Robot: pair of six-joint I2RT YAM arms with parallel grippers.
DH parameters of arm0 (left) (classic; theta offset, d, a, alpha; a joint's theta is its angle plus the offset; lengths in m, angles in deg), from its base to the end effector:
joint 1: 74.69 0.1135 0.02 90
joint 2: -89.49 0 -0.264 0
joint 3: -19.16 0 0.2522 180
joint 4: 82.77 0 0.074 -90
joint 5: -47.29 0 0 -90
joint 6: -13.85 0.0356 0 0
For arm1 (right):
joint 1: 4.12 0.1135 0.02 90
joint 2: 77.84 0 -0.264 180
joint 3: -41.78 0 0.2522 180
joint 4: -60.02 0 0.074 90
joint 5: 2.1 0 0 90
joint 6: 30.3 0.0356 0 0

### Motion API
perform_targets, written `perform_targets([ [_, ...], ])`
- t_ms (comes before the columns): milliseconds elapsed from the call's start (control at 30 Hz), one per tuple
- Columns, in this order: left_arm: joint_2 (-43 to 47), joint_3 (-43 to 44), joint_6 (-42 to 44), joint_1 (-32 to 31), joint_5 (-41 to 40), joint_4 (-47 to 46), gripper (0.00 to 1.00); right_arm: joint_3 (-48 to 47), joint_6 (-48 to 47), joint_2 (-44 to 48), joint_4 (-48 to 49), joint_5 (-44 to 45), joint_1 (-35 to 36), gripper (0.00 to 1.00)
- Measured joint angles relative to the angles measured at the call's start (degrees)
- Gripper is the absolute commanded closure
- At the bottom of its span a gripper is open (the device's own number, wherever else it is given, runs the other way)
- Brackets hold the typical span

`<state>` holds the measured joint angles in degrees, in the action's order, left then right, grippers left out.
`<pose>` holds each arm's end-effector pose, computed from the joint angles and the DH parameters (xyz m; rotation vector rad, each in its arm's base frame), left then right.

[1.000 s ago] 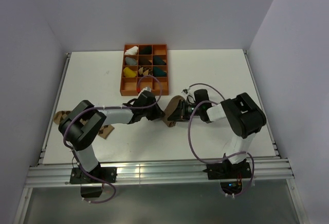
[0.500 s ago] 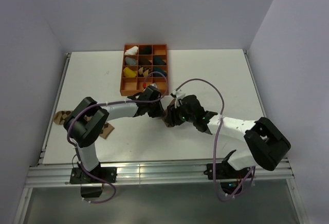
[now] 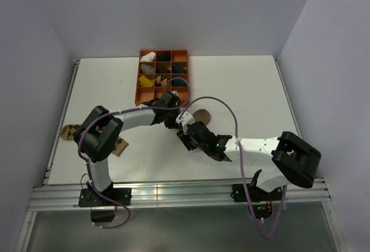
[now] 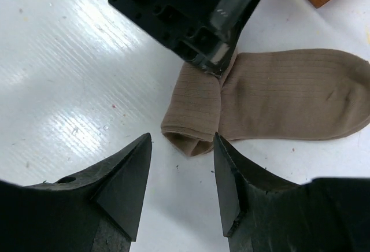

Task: Roll the socks
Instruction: Roll the sock at the center of the board.

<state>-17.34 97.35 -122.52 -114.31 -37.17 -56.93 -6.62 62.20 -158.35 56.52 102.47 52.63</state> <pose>0.2916 -0.2458 0.1562 -0.1159 2.6691 -0.6780 0.1601 0.2278 0.1767 -0.8671 2.0070 0.3117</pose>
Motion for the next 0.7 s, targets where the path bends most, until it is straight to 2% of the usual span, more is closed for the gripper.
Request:
perform_targets([
  [367, -0.9, 1.3, 2.4, 0.5, 1.7, 1.3, 0.91, -3.1, -5.4, -8.3, 0.4, 7.7, 5.6, 0.46],
  [700, -1.0, 1.5, 3.3, 0.9, 2.4, 1.3, 0.90, -6.1, -7.5, -14.9, 0.5, 13.5, 6.9, 0.48],
])
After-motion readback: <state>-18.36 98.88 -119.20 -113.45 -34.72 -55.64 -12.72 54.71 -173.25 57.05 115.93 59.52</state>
